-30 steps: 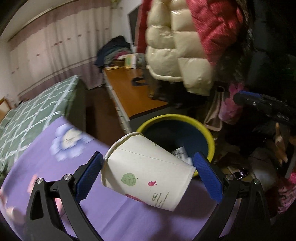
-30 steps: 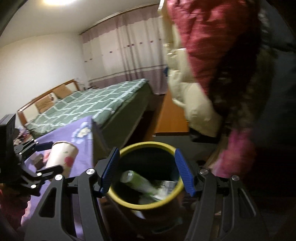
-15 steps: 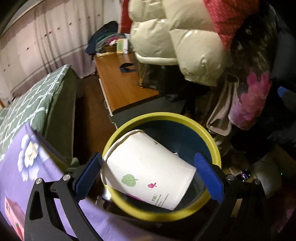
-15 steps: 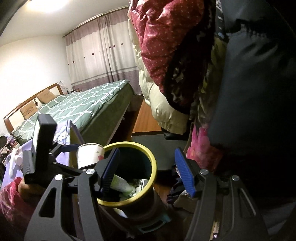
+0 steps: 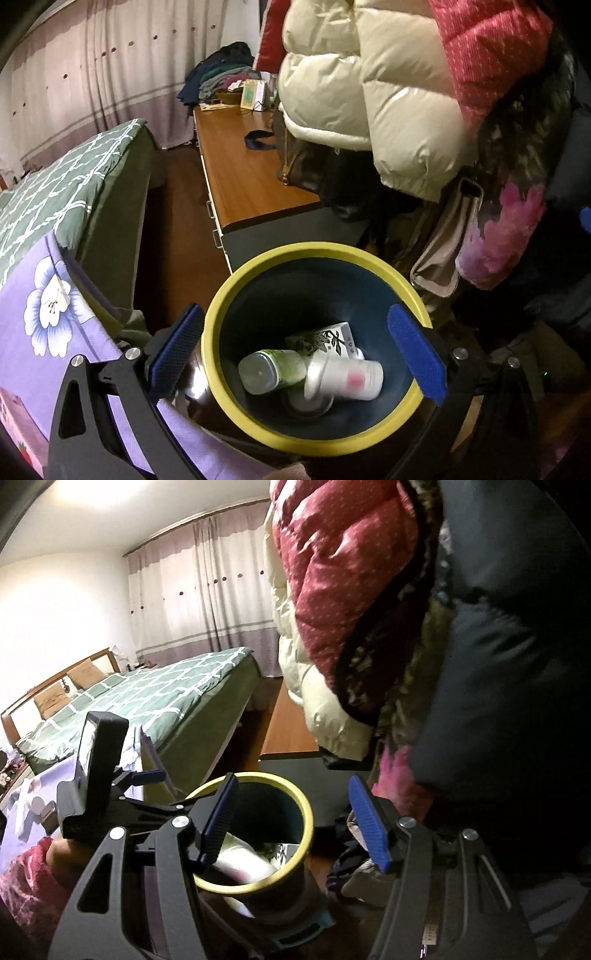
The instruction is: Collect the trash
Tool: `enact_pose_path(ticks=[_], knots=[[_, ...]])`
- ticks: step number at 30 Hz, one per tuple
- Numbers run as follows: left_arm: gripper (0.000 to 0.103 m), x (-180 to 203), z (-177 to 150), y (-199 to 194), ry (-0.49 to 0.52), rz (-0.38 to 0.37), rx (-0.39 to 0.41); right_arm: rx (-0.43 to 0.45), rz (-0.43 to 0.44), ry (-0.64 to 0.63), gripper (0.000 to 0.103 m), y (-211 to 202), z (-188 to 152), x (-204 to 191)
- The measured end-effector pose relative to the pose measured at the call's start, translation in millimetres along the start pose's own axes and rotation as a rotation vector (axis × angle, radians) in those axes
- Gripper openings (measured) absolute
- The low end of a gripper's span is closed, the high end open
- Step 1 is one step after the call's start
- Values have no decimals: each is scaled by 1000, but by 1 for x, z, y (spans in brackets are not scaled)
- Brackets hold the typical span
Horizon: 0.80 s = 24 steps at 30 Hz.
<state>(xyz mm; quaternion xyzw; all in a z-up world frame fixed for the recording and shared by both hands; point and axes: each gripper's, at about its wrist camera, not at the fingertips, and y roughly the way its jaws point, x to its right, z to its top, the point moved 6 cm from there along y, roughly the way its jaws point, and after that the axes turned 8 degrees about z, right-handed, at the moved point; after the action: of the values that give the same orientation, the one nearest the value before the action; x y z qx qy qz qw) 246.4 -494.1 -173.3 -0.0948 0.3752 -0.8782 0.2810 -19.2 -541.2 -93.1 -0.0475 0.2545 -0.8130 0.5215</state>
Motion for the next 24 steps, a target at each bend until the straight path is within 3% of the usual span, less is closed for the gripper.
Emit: enact_pose_path(ticks=[5, 11, 18, 20, 24], knots=[[98, -24, -11, -44, -31, 53, 55, -16, 42, -6, 59, 7, -1, -12], [98, -91, -59, -126, -117, 240, 125, -65, 157, -48, 62, 28, -6, -58], [98, -213, -156, -234, -333, 566, 186, -165, 373, -152, 62, 69, -13, -168], [98, -249, -192, -262, -400, 663, 192, -185, 400, -188, 62, 77, -18, -199], [98, -305, -252, -296, -518, 789, 164, -256, 497, -264, 62, 98, -33, -276]])
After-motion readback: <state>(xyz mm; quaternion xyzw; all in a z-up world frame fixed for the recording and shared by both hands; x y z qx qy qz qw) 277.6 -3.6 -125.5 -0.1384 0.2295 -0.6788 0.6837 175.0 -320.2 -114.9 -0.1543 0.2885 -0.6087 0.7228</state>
